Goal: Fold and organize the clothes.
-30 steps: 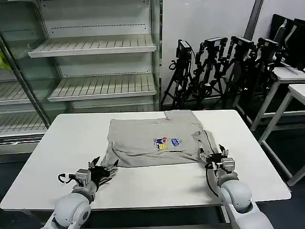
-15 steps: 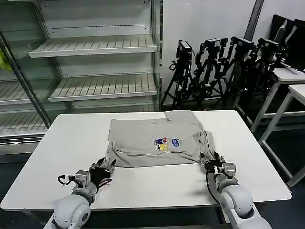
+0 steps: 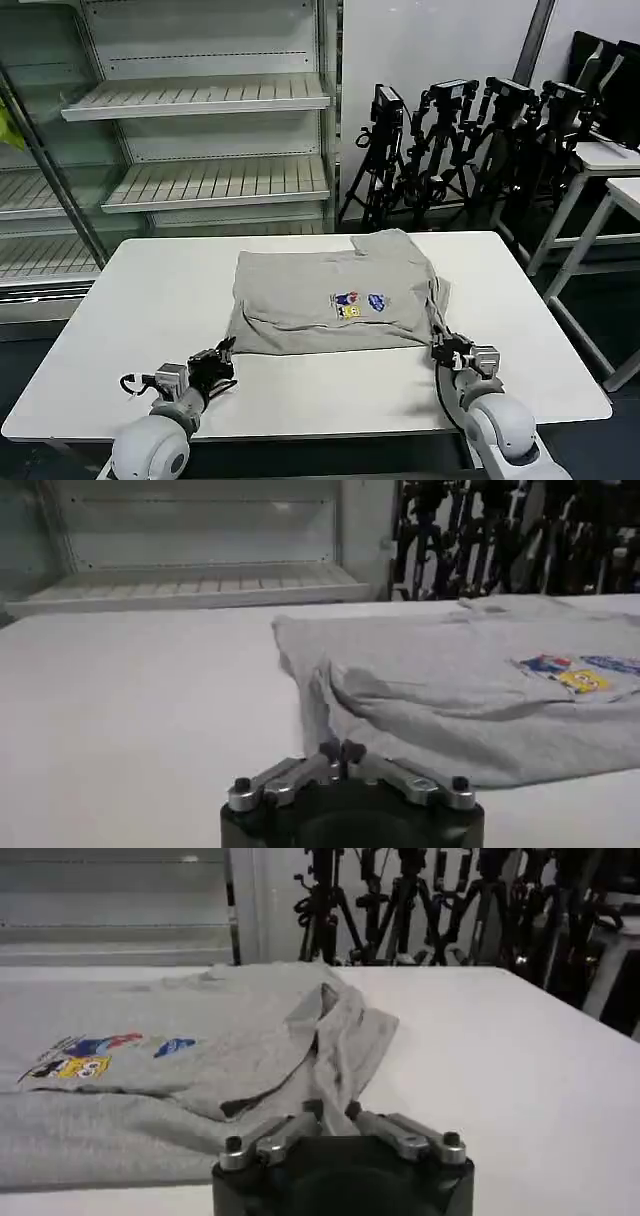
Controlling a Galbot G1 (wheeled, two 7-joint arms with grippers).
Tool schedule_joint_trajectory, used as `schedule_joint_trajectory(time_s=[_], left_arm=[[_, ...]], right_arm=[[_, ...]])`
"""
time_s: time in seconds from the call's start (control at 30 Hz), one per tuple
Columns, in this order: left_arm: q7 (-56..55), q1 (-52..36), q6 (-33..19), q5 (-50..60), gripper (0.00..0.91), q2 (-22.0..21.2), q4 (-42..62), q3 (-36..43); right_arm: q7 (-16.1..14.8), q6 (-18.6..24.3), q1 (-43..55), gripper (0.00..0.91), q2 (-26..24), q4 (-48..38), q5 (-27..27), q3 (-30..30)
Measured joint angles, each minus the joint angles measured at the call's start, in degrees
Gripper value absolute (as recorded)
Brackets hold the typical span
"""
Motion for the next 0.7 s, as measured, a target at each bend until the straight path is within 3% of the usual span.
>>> schedule_joint_trajectory(time_s=[0.7], left_arm=[[-1.1,18.9,0.0,4.2,0.010,-1.5,-14.6,-3.9]], right_arm=[[-1.3,0.2,-20.9,0.000,-3.9,16.3,0.3,10.1]])
